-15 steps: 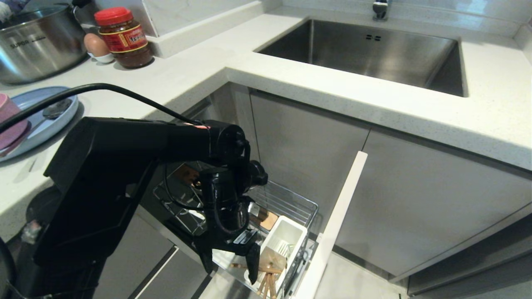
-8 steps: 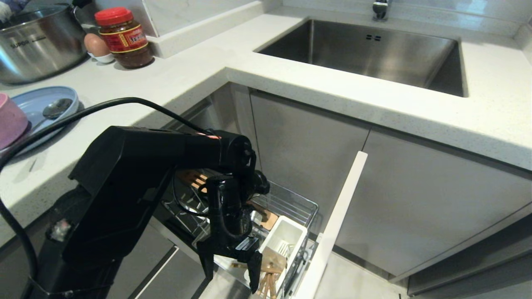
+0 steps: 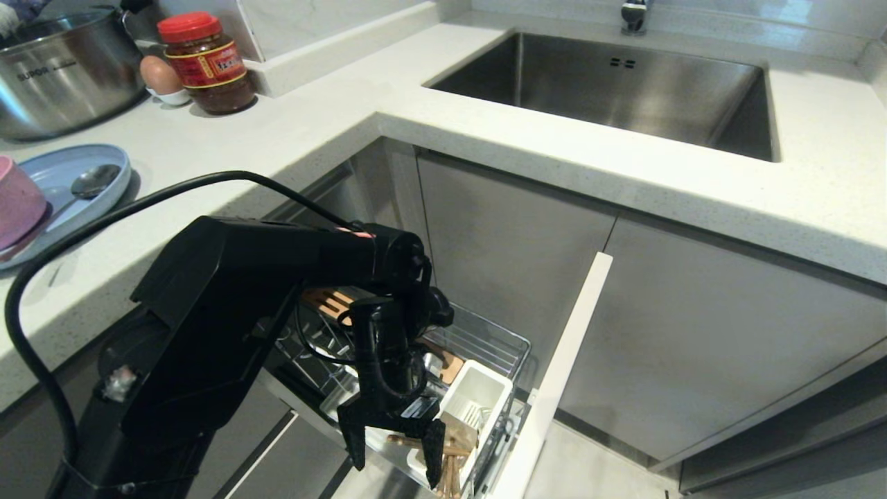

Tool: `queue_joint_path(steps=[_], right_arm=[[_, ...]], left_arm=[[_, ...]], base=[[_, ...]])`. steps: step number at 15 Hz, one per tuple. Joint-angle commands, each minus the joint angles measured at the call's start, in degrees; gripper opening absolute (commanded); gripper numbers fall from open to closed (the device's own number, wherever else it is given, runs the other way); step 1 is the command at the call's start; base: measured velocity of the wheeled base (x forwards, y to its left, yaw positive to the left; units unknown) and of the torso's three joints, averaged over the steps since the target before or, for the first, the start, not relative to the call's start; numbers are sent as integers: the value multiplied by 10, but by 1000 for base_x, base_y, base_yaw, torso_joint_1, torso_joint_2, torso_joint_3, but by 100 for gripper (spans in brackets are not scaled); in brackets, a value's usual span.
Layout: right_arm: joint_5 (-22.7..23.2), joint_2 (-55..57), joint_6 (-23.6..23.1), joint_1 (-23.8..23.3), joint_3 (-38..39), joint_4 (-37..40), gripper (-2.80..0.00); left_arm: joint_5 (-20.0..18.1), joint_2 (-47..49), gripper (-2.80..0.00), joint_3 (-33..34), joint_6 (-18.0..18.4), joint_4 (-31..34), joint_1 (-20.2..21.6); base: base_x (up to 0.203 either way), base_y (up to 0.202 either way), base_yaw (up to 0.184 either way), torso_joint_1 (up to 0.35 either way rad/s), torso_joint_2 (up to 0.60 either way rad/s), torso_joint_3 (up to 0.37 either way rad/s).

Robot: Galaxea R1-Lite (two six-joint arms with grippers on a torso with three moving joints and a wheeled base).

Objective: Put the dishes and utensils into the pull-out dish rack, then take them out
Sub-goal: Take the chopsticks out of the cupboard

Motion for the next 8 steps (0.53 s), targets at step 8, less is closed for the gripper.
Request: queue_joint_path(steps=[8], right_arm=[[0,-2,0,0,0,0,-280]], left_arm=[[3,4,0,0,-3,4,1]], base=[[0,0,0,0,0,0]])
